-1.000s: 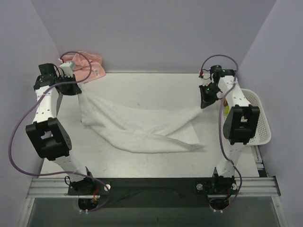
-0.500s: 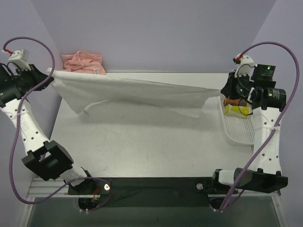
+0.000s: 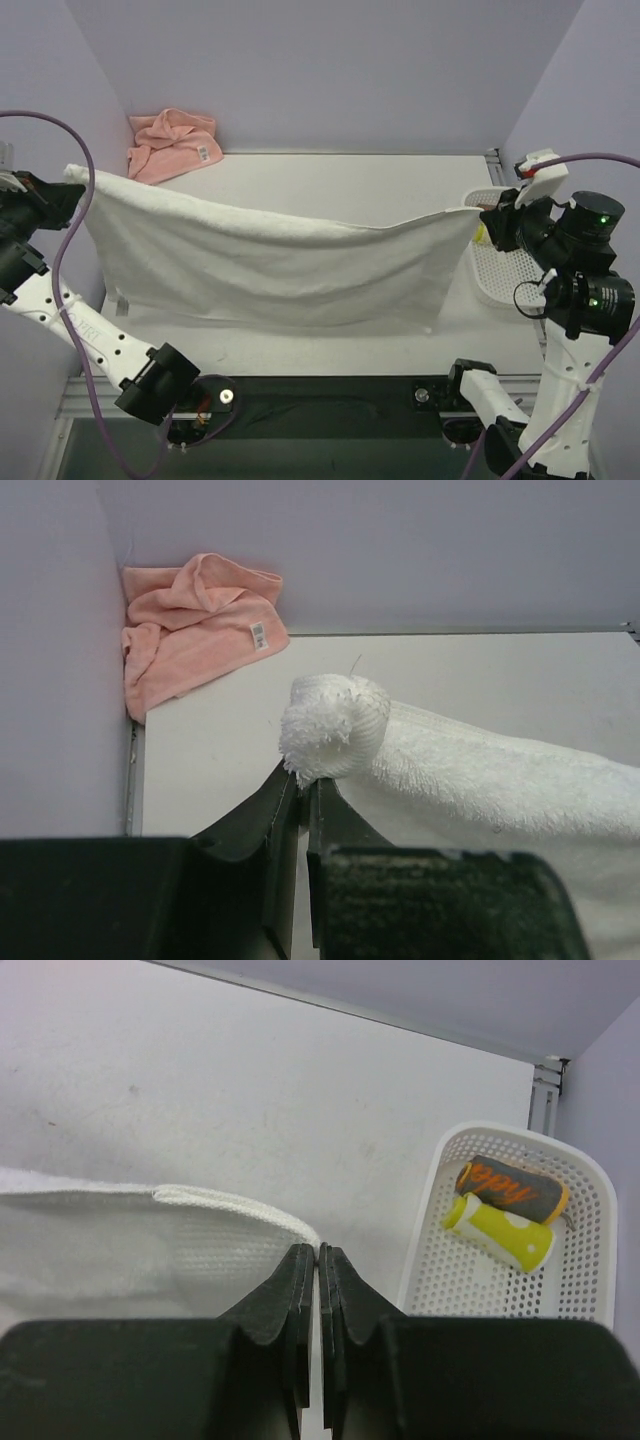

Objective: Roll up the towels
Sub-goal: Flatten the towel

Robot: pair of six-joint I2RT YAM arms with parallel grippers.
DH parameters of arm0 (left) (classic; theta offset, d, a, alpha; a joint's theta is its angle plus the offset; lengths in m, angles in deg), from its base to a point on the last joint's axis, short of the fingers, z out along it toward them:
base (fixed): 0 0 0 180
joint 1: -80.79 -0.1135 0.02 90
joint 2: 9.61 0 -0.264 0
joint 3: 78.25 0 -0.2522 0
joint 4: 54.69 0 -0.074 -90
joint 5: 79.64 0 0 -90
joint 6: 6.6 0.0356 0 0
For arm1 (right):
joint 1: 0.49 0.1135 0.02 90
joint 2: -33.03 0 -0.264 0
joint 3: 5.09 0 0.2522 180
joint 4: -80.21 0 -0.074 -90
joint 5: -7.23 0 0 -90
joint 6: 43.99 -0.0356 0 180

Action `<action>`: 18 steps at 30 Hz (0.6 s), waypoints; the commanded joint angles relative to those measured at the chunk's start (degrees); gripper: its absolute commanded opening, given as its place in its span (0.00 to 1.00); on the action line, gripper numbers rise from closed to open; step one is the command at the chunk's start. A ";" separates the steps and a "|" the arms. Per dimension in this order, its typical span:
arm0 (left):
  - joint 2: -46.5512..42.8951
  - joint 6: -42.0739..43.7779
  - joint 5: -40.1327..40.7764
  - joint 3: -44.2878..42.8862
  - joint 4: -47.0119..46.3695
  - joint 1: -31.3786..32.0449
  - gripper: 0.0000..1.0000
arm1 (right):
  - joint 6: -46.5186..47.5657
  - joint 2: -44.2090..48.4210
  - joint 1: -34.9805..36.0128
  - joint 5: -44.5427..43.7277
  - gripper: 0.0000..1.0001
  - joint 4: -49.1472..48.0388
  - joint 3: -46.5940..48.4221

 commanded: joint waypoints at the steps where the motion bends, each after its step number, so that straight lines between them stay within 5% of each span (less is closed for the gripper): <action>1: -0.36 3.10 5.09 2.12 -3.85 7.18 0.00 | -1.01 -8.40 -0.70 -3.39 0.00 -4.95 0.20; 9: 5.34 9.97 37.88 14.16 -11.99 27.96 0.00 | -2.07 -29.38 4.56 -11.81 0.00 -12.24 0.55; 14: 20.71 8.20 43.26 13.82 -18.17 29.10 0.00 | -0.93 -41.79 9.49 -19.82 0.00 -16.99 2.47; 18: 33.81 7.33 39.42 6.11 -18.62 30.24 0.00 | -1.45 -55.59 11.43 -24.74 0.00 -18.58 8.27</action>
